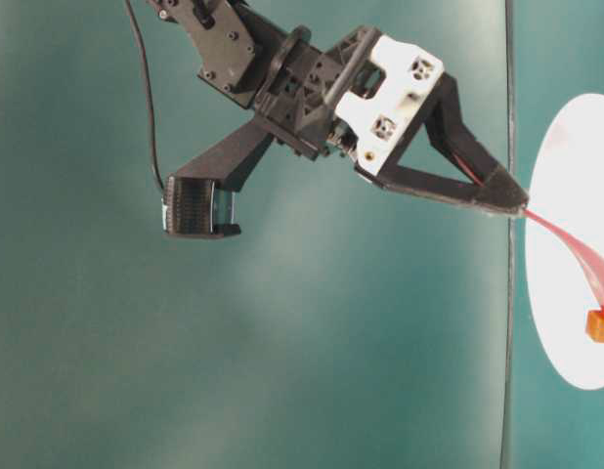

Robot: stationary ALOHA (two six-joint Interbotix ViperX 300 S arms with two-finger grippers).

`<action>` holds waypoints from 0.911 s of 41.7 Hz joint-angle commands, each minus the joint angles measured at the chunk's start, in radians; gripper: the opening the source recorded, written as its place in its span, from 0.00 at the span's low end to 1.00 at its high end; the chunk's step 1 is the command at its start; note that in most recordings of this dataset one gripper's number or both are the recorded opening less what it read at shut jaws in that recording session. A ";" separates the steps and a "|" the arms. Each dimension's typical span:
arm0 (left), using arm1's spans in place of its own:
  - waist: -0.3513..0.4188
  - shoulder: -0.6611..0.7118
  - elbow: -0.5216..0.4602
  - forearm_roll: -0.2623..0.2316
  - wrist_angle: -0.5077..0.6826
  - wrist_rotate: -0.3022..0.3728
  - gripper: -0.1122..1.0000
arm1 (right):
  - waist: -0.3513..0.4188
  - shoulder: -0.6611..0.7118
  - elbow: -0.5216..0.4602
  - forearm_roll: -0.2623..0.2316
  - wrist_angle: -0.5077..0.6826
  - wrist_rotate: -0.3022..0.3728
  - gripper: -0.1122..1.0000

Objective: Grip the spoon and scoop the red block from the bowl with right arm.
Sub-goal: 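Lift the spoon with the red cube up out of the bowl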

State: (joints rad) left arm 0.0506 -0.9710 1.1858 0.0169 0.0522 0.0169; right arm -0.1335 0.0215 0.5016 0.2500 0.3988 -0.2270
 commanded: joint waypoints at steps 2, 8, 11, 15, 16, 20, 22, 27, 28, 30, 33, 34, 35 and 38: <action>0.003 0.003 -0.014 0.002 -0.005 0.000 0.10 | 0.003 -0.043 0.002 0.002 -0.025 0.002 0.31; 0.003 0.003 -0.012 0.002 -0.006 0.000 0.10 | 0.006 -0.064 0.034 0.002 -0.071 0.002 0.31; 0.003 0.003 -0.012 0.002 -0.005 0.000 0.10 | 0.008 -0.083 0.060 0.002 -0.103 0.000 0.31; 0.003 0.003 -0.012 0.002 -0.006 0.000 0.10 | 0.012 -0.104 0.094 0.003 -0.146 0.000 0.31; 0.003 0.003 -0.012 0.002 -0.005 0.000 0.10 | 0.012 -0.109 0.100 0.002 -0.155 0.000 0.31; 0.003 0.002 -0.012 0.002 -0.005 0.000 0.10 | 0.014 -0.130 0.130 0.002 -0.190 0.000 0.31; 0.003 0.000 -0.012 0.002 -0.005 0.000 0.10 | 0.015 -0.140 0.141 0.002 -0.207 0.000 0.31; 0.003 0.000 -0.012 0.002 -0.005 0.000 0.10 | 0.021 -0.156 0.170 0.002 -0.256 -0.003 0.31; 0.003 0.000 -0.012 0.002 -0.005 0.000 0.10 | 0.023 -0.158 0.175 0.000 -0.265 -0.003 0.31; 0.003 0.000 -0.012 0.002 -0.005 0.000 0.10 | 0.028 -0.164 0.187 0.000 -0.290 -0.008 0.31; 0.003 0.000 -0.012 0.002 -0.005 0.000 0.10 | 0.035 -0.176 0.209 -0.002 -0.333 -0.011 0.31; 0.003 0.000 -0.012 0.002 -0.005 0.000 0.10 | 0.038 -0.178 0.215 -0.002 -0.344 -0.011 0.31; 0.003 0.000 -0.014 0.002 -0.005 0.000 0.10 | 0.043 -0.183 0.222 -0.002 -0.359 -0.011 0.31; 0.003 -0.002 -0.012 0.002 -0.005 0.000 0.10 | 0.052 -0.189 0.242 -0.006 -0.393 -0.014 0.31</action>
State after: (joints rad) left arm 0.0506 -0.9741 1.1842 0.0153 0.0537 0.0169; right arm -0.0936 -0.1365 0.7409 0.2500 0.0460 -0.2378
